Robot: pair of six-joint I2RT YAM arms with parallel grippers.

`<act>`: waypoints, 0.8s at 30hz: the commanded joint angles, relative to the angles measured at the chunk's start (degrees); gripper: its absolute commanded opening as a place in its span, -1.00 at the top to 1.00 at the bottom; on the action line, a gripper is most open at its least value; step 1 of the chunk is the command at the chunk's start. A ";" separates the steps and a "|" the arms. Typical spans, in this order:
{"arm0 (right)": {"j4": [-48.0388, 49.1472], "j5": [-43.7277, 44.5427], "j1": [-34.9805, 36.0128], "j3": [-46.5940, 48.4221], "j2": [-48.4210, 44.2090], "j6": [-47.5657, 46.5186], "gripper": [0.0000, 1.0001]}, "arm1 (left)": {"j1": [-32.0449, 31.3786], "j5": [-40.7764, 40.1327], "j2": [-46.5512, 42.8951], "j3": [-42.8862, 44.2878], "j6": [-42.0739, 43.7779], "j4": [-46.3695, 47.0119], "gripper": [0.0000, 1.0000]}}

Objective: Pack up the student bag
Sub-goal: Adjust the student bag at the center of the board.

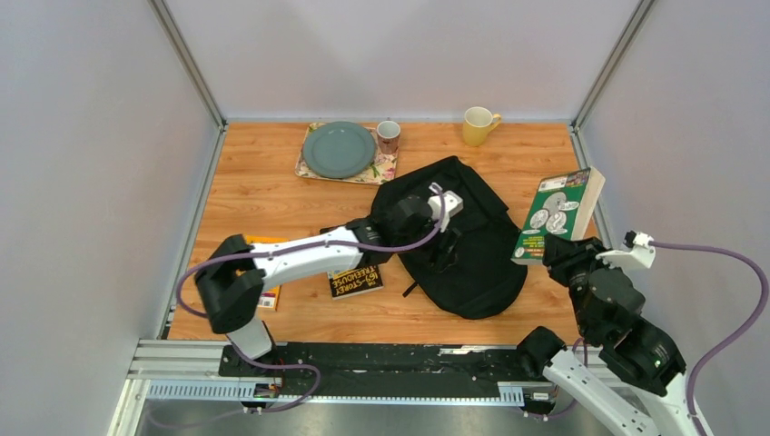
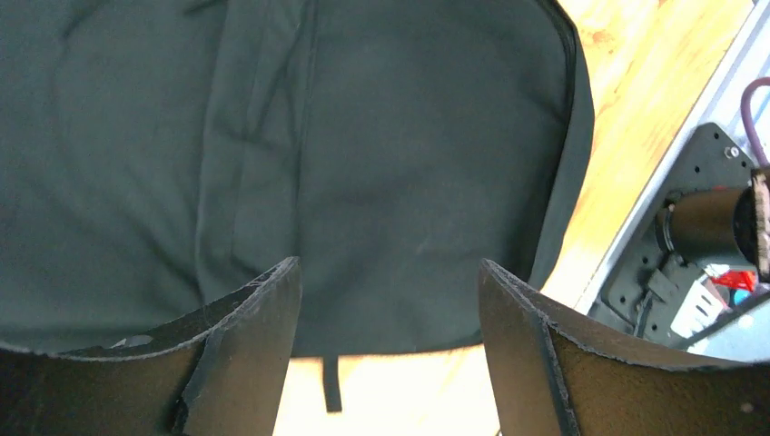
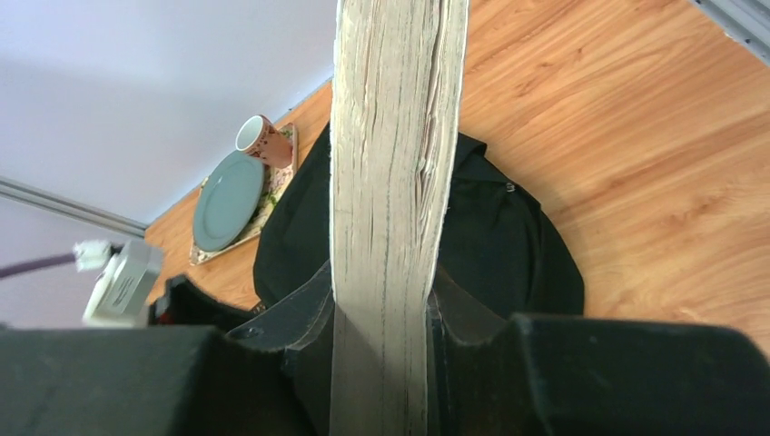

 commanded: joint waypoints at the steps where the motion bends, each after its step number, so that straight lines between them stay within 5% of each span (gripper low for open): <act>1: -0.44 1.96 0.08 2.91 -2.99 0.07 1.00 | -0.79 2.53 10.01 10.88 4.96 -3.89 -0.57; 8: -3.69 1.07 0.08 4.93 -3.61 0.86 1.00 | -0.87 5.59 24.16 23.90 5.58 -7.52 -0.58; 14: -4.31 2.30 0.00 4.58 -5.81 1.47 1.00 | -2.01 14.65 28.04 25.23 3.39 -3.66 -0.57; 24: -6.16 0.54 0.08 3.17 -6.86 4.55 1.00 | -7.98 15.81 33.06 31.29 5.23 -6.29 -0.56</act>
